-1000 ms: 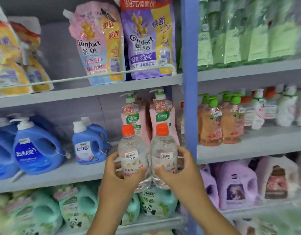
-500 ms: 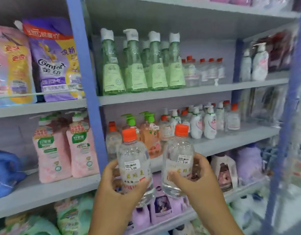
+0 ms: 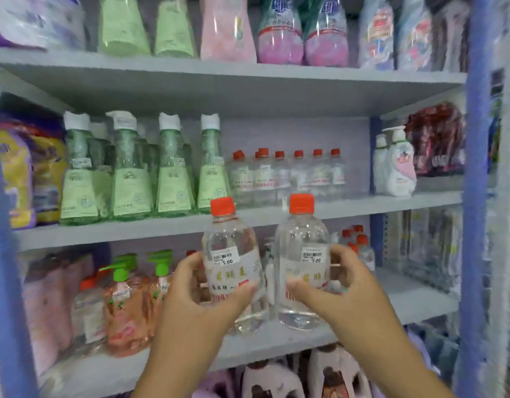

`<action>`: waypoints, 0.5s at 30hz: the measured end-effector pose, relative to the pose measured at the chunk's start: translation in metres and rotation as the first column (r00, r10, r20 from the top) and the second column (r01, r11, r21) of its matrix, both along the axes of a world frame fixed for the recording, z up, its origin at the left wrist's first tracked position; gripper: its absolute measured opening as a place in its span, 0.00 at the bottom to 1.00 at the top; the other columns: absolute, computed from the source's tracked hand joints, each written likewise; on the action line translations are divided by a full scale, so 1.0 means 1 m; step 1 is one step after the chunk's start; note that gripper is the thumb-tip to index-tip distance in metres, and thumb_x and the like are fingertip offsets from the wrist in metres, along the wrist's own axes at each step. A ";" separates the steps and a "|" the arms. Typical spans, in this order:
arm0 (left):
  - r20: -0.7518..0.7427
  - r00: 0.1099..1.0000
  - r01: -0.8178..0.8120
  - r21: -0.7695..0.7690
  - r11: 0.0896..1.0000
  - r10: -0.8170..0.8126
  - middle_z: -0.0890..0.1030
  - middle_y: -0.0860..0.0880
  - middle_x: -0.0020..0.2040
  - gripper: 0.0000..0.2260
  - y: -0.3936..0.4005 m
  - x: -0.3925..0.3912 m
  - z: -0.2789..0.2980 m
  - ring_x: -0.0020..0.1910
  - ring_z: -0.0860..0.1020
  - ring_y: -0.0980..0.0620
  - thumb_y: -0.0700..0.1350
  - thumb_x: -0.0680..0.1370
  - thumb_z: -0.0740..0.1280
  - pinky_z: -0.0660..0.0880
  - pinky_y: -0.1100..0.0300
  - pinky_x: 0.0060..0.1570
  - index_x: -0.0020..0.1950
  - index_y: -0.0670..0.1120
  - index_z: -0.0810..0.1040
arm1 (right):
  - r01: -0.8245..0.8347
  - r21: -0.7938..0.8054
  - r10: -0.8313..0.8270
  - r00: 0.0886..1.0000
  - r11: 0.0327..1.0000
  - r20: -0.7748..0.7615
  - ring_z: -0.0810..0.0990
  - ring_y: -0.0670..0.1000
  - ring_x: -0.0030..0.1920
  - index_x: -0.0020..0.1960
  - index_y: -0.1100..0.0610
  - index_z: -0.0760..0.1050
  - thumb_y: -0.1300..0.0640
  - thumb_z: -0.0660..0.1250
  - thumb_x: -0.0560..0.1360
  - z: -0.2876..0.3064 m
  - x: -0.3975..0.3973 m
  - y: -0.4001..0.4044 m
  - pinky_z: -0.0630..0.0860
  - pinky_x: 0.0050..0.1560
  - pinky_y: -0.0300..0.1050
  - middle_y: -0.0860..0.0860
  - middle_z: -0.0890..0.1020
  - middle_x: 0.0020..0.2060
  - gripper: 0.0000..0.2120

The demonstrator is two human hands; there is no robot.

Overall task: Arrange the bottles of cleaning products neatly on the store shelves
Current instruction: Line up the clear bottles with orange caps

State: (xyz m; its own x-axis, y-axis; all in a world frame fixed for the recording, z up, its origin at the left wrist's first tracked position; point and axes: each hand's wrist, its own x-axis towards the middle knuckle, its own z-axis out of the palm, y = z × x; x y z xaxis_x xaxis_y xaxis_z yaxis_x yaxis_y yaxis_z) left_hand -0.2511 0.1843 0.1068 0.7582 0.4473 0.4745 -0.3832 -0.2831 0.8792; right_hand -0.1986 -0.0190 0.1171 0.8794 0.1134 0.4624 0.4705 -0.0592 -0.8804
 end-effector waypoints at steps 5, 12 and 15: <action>0.051 0.998 -0.052 0.104 0.993 0.047 0.83 0.70 0.45 0.24 -0.019 0.040 0.069 0.40 0.82 0.69 0.54 0.66 0.80 0.75 0.69 0.36 0.57 0.62 0.73 | -0.019 0.025 0.017 0.995 1.000 0.096 0.84 0.36 0.43 0.55 0.40 0.75 0.50 0.80 0.66 0.061 0.052 -0.023 0.78 0.42 0.35 0.34 0.84 0.46 0.22; 0.114 0.993 -0.049 0.183 0.982 0.028 0.83 0.59 0.49 0.25 -0.034 0.128 0.133 0.43 0.83 0.61 0.58 0.67 0.79 0.75 0.61 0.40 0.60 0.60 0.73 | 0.064 -0.005 -0.062 0.985 0.998 0.159 0.83 0.40 0.45 0.59 0.44 0.73 0.48 0.80 0.69 0.120 0.143 -0.038 0.75 0.42 0.36 0.41 0.83 0.50 0.23; 0.098 0.995 -0.024 0.199 0.980 0.005 0.83 0.56 0.50 0.27 -0.044 0.178 0.146 0.45 0.83 0.57 0.55 0.67 0.80 0.77 0.58 0.41 0.61 0.56 0.73 | 0.079 -0.046 -0.072 0.987 0.996 0.142 0.82 0.42 0.48 0.60 0.47 0.72 0.48 0.79 0.69 0.128 0.185 -0.043 0.74 0.41 0.38 0.42 0.81 0.51 0.24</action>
